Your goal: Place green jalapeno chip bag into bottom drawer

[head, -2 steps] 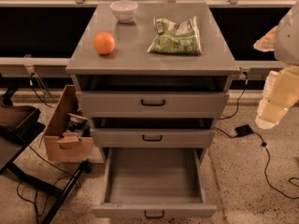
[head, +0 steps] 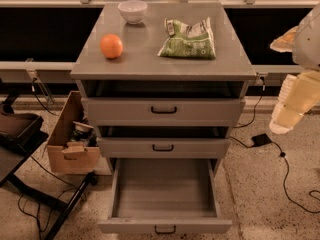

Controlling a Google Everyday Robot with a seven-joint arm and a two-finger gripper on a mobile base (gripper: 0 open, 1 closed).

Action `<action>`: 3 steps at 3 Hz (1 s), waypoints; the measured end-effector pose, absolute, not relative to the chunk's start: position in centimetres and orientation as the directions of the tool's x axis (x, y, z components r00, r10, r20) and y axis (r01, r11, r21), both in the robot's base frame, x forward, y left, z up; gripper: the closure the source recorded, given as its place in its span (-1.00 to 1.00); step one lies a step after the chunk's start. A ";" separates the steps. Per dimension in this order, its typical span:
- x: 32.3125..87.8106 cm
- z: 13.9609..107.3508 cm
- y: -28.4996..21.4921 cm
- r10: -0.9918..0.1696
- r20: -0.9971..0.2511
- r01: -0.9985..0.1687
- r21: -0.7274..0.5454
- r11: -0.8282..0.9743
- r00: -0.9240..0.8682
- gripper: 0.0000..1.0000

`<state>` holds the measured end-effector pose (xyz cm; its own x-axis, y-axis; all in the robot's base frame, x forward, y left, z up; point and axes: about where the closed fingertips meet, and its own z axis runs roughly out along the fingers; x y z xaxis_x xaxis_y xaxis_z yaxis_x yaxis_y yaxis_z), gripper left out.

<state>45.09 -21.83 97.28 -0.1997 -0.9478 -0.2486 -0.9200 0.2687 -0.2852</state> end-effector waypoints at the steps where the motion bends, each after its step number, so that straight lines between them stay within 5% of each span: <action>1: 48.3 95.8 -23.1 -0.929 -0.345 -0.893 -0.364 0.266 -0.136 -1.00; 3: 60.8 95.4 -25.6 -0.836 -0.545 -0.766 -0.508 0.393 -0.068 -1.00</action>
Offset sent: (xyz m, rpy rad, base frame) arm 0.1808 -0.0482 0.0060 0.3175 -0.5793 -0.0028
